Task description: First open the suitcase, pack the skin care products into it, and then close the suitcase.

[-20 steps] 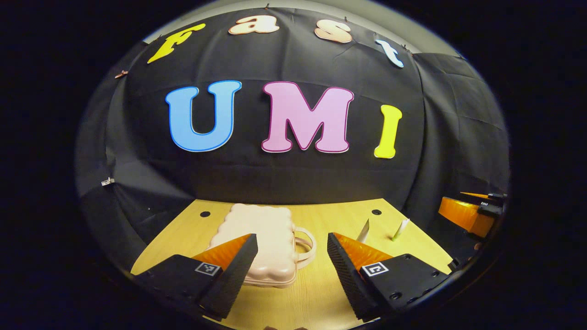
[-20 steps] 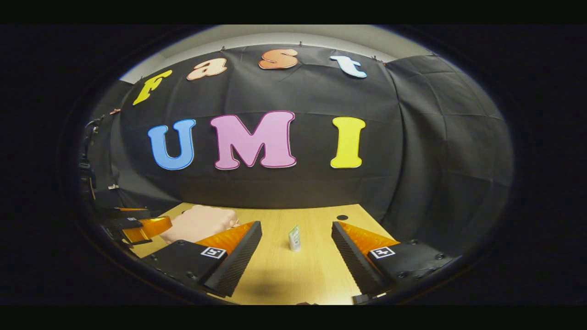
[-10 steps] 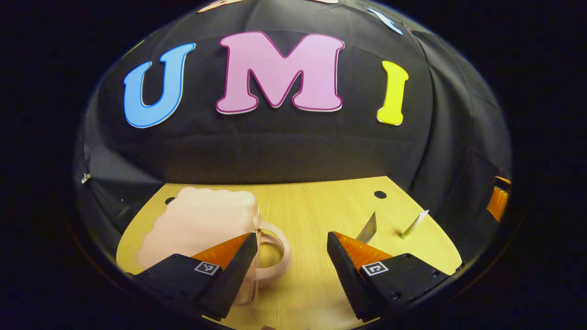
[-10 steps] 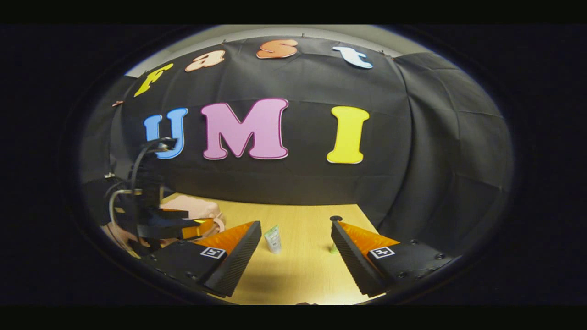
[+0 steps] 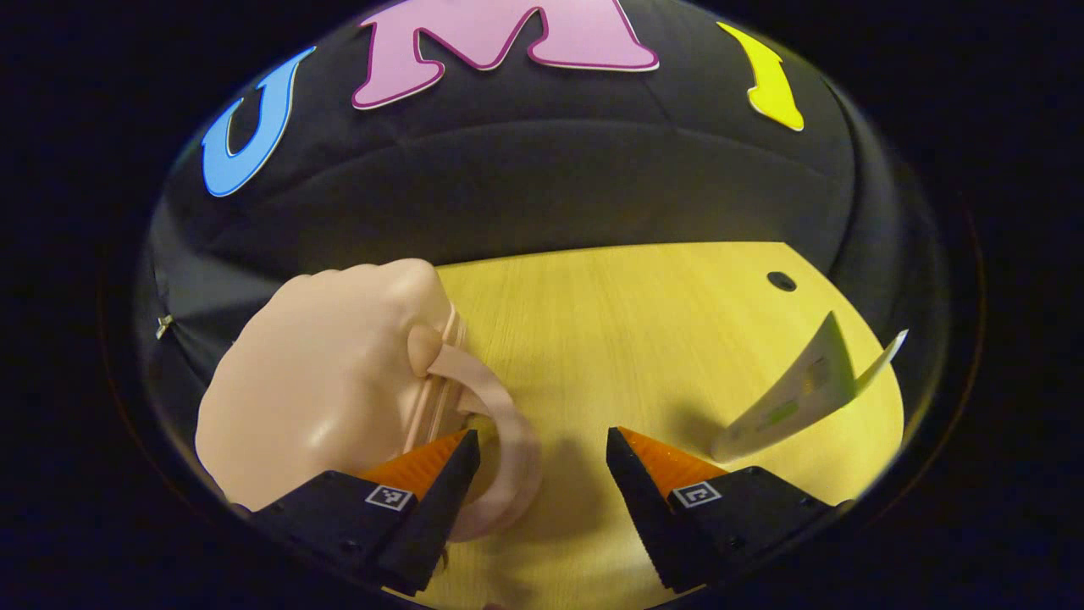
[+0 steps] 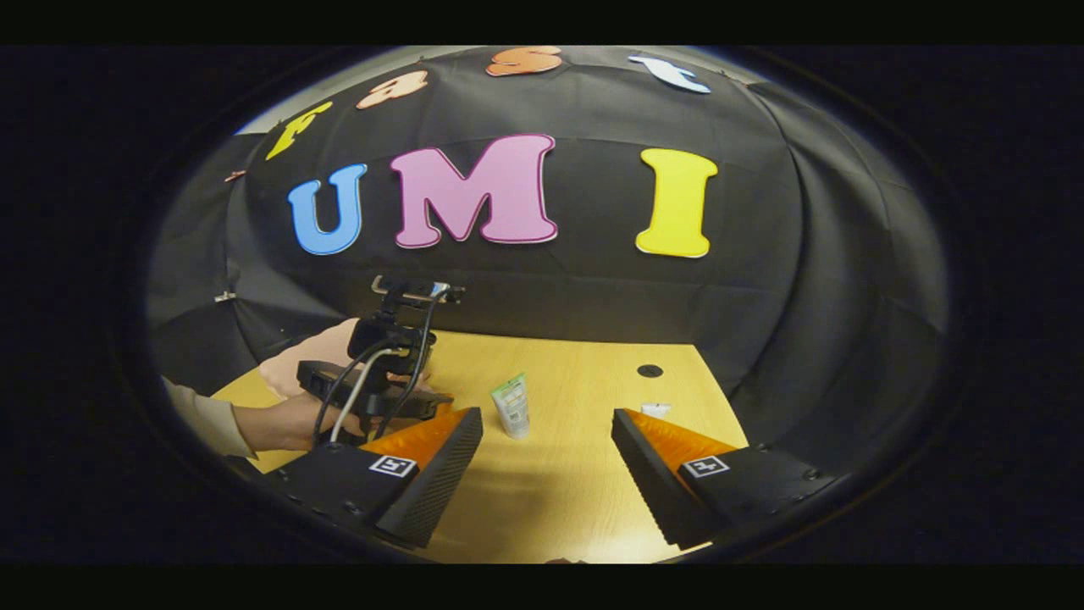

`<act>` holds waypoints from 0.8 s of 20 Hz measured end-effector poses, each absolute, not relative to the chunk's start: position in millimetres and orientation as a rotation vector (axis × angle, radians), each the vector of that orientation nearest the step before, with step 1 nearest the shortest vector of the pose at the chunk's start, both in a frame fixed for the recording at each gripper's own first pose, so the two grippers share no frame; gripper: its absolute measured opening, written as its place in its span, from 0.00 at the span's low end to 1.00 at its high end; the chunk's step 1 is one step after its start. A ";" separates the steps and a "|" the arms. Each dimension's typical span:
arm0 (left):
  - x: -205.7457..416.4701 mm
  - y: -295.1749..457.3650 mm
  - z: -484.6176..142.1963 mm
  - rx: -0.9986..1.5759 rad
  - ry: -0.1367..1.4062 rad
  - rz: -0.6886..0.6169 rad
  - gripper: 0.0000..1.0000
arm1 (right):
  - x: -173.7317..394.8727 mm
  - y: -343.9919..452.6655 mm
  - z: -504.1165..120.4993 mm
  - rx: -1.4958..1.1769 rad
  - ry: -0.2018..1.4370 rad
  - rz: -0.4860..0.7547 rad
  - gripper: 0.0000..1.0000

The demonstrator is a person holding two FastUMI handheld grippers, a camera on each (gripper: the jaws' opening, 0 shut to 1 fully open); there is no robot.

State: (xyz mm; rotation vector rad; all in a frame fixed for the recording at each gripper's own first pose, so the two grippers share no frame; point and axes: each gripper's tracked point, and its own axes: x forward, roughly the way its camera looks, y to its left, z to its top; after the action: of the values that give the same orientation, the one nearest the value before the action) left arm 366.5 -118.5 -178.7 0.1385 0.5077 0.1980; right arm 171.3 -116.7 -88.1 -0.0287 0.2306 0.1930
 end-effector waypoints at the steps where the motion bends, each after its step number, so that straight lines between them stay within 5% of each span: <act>1: 374.0 -115.9 -184.7 0.164 0.513 0.207 0.95 | 173.1 -121.8 -93.0 -0.017 0.244 0.180 0.98; 3: 379.9 -115.9 -199.4 0.180 0.553 0.208 0.89 | 175.5 -128.1 -100.7 -0.004 0.263 0.165 0.98; 10: 375.8 -112.1 -174.1 0.074 0.505 0.175 0.23 | 181.0 -135.0 -102.9 -0.005 0.267 0.142 0.97; 16: 356.2 -107.5 -96.2 -0.011 0.428 0.047 0.12 | 180.0 -113.2 -93.5 -0.010 0.240 0.167 0.97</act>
State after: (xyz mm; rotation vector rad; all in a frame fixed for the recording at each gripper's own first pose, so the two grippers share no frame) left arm 356.2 -107.5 -96.2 -0.0114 0.4283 0.0469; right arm 180.0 -113.2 -93.5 -0.0098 0.2400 0.1669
